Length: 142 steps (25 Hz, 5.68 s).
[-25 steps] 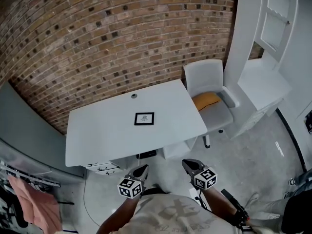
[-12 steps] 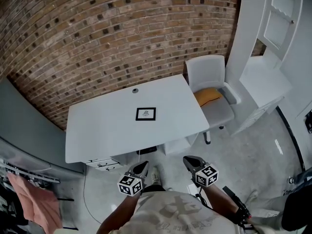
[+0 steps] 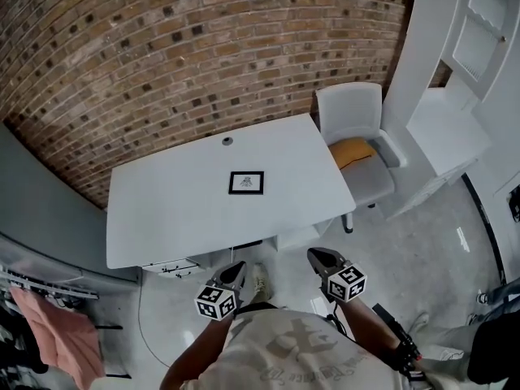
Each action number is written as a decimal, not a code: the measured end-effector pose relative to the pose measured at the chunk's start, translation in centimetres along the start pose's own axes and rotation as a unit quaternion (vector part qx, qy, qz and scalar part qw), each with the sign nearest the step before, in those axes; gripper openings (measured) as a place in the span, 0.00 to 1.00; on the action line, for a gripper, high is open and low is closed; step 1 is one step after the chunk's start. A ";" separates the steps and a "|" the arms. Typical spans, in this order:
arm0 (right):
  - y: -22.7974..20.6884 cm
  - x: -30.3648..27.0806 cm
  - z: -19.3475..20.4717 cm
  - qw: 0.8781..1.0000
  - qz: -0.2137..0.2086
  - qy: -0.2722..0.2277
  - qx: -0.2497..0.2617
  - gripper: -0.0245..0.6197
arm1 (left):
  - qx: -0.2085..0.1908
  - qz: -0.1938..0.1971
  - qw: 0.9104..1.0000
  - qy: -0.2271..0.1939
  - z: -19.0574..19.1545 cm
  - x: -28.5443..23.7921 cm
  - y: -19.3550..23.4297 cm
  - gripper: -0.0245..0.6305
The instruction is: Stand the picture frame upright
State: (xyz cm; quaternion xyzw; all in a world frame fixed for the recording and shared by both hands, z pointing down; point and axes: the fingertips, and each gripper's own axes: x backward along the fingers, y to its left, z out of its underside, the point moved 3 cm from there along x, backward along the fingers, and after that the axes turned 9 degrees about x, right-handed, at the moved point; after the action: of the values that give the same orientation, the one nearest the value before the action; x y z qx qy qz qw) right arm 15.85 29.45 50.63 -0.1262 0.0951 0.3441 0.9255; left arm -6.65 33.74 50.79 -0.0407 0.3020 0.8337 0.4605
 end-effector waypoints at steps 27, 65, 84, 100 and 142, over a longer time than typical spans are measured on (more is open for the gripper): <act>-9.5 -12.9 -4.9 0.999 0.034 0.008 -0.027 0.05 | 0.003 0.031 0.999 0.041 -10.1 -12.5 10.1 0.04; -16.0 -31.0 -3.8 0.987 -0.009 0.160 0.008 0.05 | 0.076 -0.048 0.993 0.078 -13.3 -19.4 23.4 0.04; -17.7 -37.1 1.8 0.952 -0.023 0.289 -0.095 0.13 | 0.113 -0.084 0.971 0.192 -10.7 -25.7 29.7 0.13; -18.4 -38.9 3.6 0.935 -0.024 0.322 -0.144 0.25 | 0.091 -0.110 0.963 0.228 -10.5 -28.8 30.7 0.19; -18.4 -39.0 2.5 0.941 -0.019 0.335 -0.052 0.22 | 0.143 -0.171 0.938 0.264 -8.8 -28.0 29.9 0.16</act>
State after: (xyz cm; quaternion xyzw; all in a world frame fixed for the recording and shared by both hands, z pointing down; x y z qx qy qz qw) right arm -0.83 -7.18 66.40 -0.2834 0.3791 0.2685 0.8390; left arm -16.14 -3.61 67.31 -0.2444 0.5174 0.6498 0.5003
